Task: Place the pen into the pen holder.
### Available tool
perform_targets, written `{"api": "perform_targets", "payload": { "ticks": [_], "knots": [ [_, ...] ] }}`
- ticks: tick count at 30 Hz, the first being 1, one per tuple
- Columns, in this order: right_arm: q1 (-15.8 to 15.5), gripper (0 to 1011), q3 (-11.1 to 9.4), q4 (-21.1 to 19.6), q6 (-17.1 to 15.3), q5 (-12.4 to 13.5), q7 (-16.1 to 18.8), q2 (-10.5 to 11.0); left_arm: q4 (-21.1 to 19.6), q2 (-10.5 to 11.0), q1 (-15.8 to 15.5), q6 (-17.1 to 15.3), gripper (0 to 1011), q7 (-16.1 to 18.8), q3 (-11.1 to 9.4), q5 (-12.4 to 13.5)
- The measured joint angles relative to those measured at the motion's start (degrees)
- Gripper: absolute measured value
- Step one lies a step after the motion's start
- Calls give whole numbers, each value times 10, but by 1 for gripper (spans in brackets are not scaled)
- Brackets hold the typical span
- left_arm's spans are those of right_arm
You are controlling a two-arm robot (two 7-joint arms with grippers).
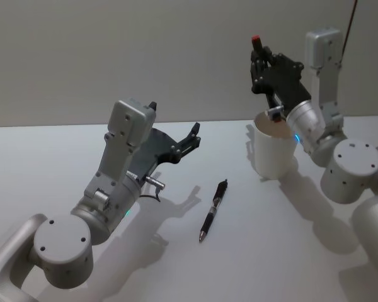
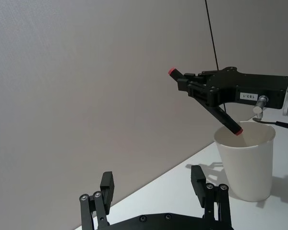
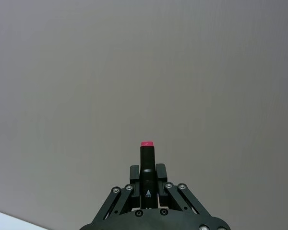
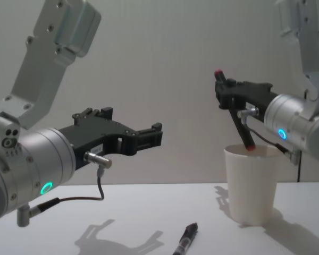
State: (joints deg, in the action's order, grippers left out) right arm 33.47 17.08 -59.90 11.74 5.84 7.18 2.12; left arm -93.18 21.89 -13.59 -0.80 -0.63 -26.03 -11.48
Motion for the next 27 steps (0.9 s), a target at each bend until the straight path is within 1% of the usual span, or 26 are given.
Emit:
{"api": "perform_targets", "payload": {
  "ticks": [4, 10, 13, 20, 27],
  "knots": [
    [-1, 193, -1, 10, 0, 0, 1, 1, 0, 0, 0, 0, 1001, 0, 0, 0],
    [-4, 193, -3, 14, -2, 0, 7, 3, 0, 0, 0, 0, 1001, 0, 0, 0],
    [-9, 193, -4, 8, -5, 1, 12, 5, 0, 0, 0, 0, 1001, 0, 0, 0],
    [-25, 193, -6, -25, -18, 2, 28, 14, 0, 0, 0, 0, 1001, 0, 0, 0],
    [-34, 193, -7, -43, -26, 2, 37, 19, 0, 0, 0, 0, 1001, 0, 0, 0]
  ]
}}
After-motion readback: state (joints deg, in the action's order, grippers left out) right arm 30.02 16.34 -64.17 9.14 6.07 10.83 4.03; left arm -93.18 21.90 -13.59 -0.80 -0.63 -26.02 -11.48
